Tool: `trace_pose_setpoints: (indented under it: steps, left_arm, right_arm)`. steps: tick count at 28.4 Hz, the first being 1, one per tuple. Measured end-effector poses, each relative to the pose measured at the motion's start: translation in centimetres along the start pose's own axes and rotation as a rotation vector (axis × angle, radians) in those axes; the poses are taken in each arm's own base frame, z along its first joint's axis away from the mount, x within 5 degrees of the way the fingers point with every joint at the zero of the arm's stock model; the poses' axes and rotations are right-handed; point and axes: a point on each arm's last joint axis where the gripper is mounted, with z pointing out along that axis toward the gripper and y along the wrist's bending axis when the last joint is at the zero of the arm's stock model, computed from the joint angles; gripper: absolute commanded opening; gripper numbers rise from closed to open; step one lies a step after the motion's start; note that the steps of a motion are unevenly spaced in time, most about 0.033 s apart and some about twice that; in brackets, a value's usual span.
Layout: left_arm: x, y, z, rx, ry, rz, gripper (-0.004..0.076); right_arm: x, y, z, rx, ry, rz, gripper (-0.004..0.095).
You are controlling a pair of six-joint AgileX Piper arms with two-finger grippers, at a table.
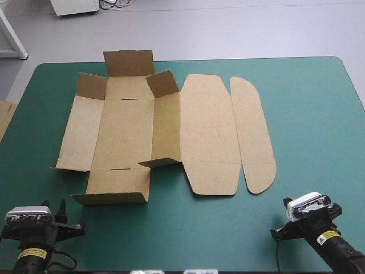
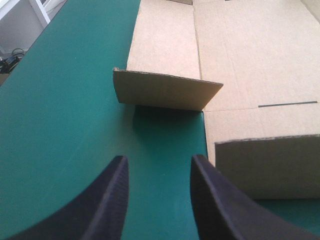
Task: Fold the box
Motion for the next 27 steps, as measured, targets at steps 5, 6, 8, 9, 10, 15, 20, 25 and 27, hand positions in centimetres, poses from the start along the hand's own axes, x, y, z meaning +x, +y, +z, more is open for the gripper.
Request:
trace_pose_setpoints:
  steps: [5,6,8,9,10,15,20,25,27]
  left_arm:
    - [0.0,0.0,0.0,-0.002,-0.001,0.004,0.0297]
    - [0.0,0.0,0.0,-0.002,-0.001,0.004,0.0297]
    - [0.0,0.0,0.0,-0.002,-0.001,0.004,0.0297]
    - [0.0,0.0,0.0,-0.002,-0.002,0.004,0.0297]
    - [0.0,0.0,0.0,-0.002,-0.002,0.004,0.0297]
    - [0.0,0.0,0.0,-0.003,-0.003,0.004,0.0297]
    - [0.0,0.0,0.0,-0.003,-0.003,0.004,0.0297]
    - [-0.6,0.1,-0.3,-0.003,-0.013,-0.002,0.0314]
    - [-1.5,0.2,-0.7,0.000,-0.031,-0.043,0.0321]
  right_arm:
    - [0.0,0.0,0.0,0.000,-0.001,0.000,-0.0020]
    - [0.0,0.0,0.0,0.000,-0.001,0.000,-0.0020]
    - [0.0,0.0,0.0,0.001,-0.003,0.000,-0.0020]
    - [0.0,0.0,0.0,0.002,-0.004,0.000,-0.0019]
    - [0.0,0.0,0.0,0.002,-0.004,0.000,-0.0020]
    - [0.0,0.0,0.0,0.002,-0.004,0.000,-0.0019]
    - [0.0,0.0,0.0,0.002,-0.004,0.000,-0.0020]
    - [0.0,0.0,0.0,0.002,-0.004,0.000,-0.0020]
    - [0.0,0.0,0.0,0.002,-0.004,0.000,-0.0020]
